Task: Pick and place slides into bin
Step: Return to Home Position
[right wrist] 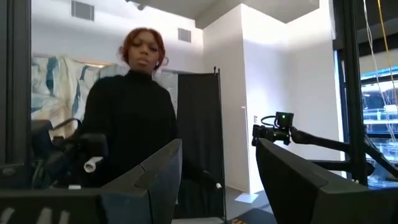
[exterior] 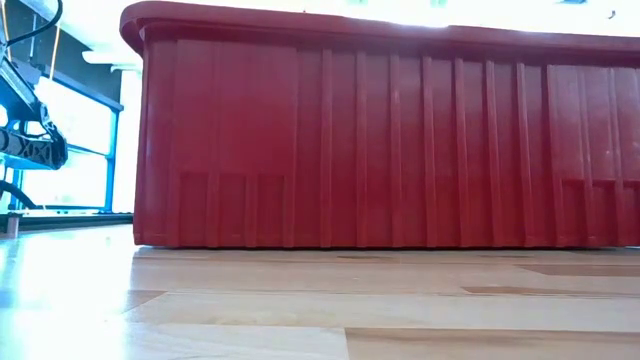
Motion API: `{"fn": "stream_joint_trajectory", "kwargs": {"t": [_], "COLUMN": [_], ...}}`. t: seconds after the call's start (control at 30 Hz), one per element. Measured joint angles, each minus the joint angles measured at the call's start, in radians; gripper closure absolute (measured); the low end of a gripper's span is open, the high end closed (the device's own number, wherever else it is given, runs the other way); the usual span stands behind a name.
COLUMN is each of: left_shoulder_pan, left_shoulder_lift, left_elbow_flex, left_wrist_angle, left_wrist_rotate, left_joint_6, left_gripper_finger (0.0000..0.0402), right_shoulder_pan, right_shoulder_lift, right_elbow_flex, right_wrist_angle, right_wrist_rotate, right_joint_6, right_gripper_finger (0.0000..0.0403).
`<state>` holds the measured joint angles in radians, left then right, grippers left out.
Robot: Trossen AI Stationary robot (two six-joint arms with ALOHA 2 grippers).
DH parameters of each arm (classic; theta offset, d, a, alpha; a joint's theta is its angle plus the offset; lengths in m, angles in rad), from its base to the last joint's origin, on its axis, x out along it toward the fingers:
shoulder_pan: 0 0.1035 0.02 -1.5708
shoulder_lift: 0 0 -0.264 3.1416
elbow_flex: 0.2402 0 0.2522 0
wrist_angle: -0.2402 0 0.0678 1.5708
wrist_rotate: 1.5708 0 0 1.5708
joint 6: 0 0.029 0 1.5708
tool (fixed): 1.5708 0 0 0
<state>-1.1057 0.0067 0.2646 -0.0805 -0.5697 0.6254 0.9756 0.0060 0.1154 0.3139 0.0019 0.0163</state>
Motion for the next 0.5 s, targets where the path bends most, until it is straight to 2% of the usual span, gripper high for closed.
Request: {"fn": "stream_joint_trajectory", "kwargs": {"t": [0.2,0.37,0.5], "left_shoulder_pan": [0.000,0.000,0.000], "left_shoulder_lift": [0.000,0.000,0.000], "left_elbow_flex": [0.000,0.000,0.000], "left_wrist_angle": [0.000,0.000,0.000], "left_wrist_rotate": [0.000,0.000,0.000], "left_joint_6": [0.000,0.000,0.000], "left_gripper_finger": [0.0275,0.0275,0.0275], "right_shoulder_pan": [0.000,0.000,0.000], "right_shoulder_lift": [0.000,-0.001,-0.001], "right_elbow_flex": [0.000,0.000,0.000], "right_wrist_angle": [0.004,0.004,-0.031], "right_wrist_rotate": [-0.018,-0.142,-0.072], "right_joint_6": [-0.005,-0.021,0.007], "right_gripper_finger": [0.0208,0.0208,0.0208]}}
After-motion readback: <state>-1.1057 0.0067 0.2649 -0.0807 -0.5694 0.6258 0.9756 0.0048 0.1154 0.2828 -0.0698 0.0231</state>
